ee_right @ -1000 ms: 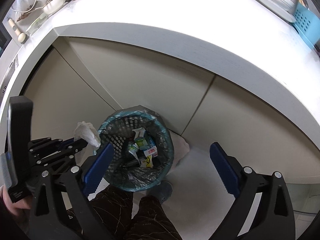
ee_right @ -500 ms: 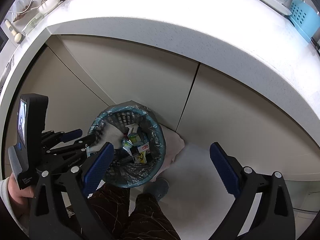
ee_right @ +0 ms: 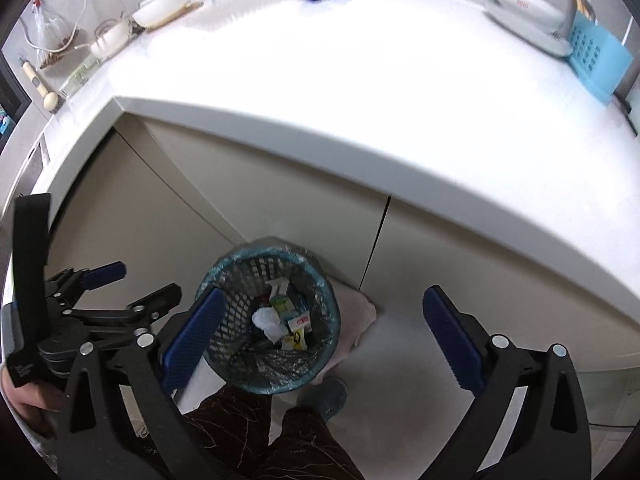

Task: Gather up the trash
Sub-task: 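Lower the white tissue into the wastebasket and open the left gripper, then move the left gripper to the bubble wrap while the right gripper approaches the blue snack wrapper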

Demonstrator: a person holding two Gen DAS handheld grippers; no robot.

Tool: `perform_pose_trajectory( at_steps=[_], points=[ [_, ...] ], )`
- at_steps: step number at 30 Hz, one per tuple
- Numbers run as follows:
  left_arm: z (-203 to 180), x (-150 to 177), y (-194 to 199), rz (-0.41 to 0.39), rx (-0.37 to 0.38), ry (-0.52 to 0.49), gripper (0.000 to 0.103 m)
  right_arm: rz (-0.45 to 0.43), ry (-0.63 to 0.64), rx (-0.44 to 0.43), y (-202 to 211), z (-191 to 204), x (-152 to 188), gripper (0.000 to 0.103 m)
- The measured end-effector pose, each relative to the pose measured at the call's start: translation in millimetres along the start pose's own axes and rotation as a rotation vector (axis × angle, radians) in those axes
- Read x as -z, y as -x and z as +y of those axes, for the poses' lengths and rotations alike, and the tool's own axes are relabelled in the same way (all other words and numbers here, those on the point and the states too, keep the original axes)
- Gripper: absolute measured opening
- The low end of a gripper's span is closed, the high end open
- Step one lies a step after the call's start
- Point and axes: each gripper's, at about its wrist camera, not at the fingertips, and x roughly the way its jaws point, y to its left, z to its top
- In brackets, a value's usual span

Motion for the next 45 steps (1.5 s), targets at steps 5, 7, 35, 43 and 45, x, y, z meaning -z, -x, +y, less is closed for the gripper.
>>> perform_pose_trajectory(
  at_steps=[5, 7, 35, 43, 45],
  points=[
    [1, -13, 37, -0.051, -0.005, 0.016, 0.097, -0.066, -0.003, -0.003, 28, -2, -20, 0.095],
    [2, -20, 49, -0.063, -0.011, 0.026, 0.097, -0.08, -0.003, -0.003, 35, -1, -28, 0.095],
    [39, -192, 125, -0.187, -0.015, -0.036, 0.097, -0.169, -0.058, 0.077, 68, 17, -194, 0.095],
    [57, -258, 120, -0.18, -0.008, -0.079, 0.097, -0.163, -0.096, 0.095, 56, 18, -249, 0.095],
    [61, -275, 116, -0.174, -0.009, -0.089, 0.097, -0.162, -0.1, 0.101, 51, 19, -263, 0.095]
  ],
)
